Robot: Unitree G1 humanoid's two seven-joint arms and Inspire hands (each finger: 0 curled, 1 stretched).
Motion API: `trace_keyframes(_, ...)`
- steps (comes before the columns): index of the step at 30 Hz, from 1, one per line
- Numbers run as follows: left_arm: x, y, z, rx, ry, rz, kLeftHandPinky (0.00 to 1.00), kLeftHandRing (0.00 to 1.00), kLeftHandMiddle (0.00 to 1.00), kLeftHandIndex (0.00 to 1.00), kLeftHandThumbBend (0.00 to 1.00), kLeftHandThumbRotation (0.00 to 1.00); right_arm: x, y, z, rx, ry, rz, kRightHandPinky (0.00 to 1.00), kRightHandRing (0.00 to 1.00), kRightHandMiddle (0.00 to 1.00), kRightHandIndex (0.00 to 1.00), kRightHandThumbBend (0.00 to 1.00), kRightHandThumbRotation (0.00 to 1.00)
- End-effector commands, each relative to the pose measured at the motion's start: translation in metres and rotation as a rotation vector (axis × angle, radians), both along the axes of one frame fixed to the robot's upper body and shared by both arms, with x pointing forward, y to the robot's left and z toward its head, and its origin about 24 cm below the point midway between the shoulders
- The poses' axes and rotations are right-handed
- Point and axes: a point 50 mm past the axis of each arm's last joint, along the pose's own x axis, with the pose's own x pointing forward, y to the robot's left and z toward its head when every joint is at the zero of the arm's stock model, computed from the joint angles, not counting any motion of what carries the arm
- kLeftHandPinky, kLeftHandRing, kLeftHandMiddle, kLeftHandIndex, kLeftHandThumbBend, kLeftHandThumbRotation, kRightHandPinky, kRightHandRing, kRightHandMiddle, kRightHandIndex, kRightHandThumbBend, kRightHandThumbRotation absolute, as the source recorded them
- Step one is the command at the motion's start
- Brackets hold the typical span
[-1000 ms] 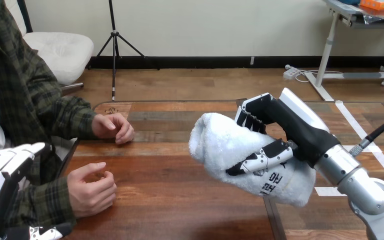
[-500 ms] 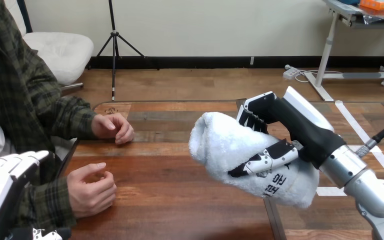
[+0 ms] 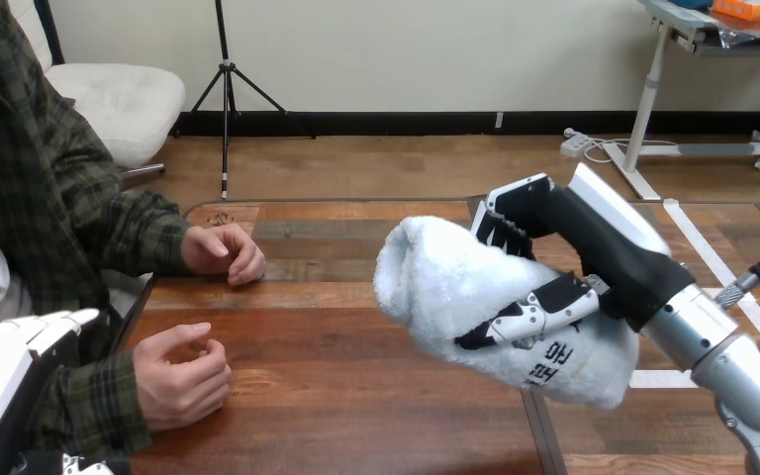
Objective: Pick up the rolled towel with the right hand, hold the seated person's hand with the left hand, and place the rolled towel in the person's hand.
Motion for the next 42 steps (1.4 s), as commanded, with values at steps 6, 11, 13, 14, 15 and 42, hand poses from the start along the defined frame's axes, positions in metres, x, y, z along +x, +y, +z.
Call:
trace_keyframes(6, 0.013, 0.002, 0.006, 0.035, -0.008, -0.023, 0.75, 0.81, 0.82, 0.82, 1.00, 0.28, 0.001, -0.008, 0.035, 0.010, -0.127, -0.010, 0.12, 0.18, 0.24, 0.29, 0.76, 0.00)
trace_keyframes(11, 0.015, 0.001, 0.004, 0.036, -0.006, -0.022, 0.74, 0.80, 0.82, 0.81, 1.00, 0.26, 0.000, -0.009, 0.037, 0.009, -0.127, -0.009, 0.12, 0.17, 0.24, 0.29, 0.76, 0.00)
trace_keyframes(13, 0.015, 0.001, 0.004, 0.033, -0.004, -0.024, 0.73, 0.79, 0.81, 0.80, 1.00, 0.25, -0.001, -0.009, 0.038, 0.007, -0.128, -0.008, 0.12, 0.17, 0.24, 0.29, 0.76, 0.00)
trace_keyframes(14, 0.015, 0.001, 0.004, 0.030, -0.003, -0.024, 0.73, 0.79, 0.81, 0.80, 1.00, 0.24, -0.001, -0.010, 0.038, 0.007, -0.128, -0.008, 0.12, 0.17, 0.24, 0.29, 0.76, 0.00)
trace_keyframes(15, 0.015, 0.001, 0.004, 0.029, -0.003, -0.025, 0.73, 0.79, 0.81, 0.80, 1.00, 0.24, -0.001, -0.010, 0.039, 0.007, -0.128, -0.008, 0.12, 0.17, 0.24, 0.29, 0.76, 0.00)
trace_keyframes(42, 0.020, 0.003, 0.001, 0.051, 0.049, -0.021, 0.65, 0.68, 0.71, 0.71, 1.00, 0.04, -0.009, -0.013, 0.048, 0.013, -0.146, 0.008, 0.13, 0.18, 0.25, 0.30, 0.75, 0.00)
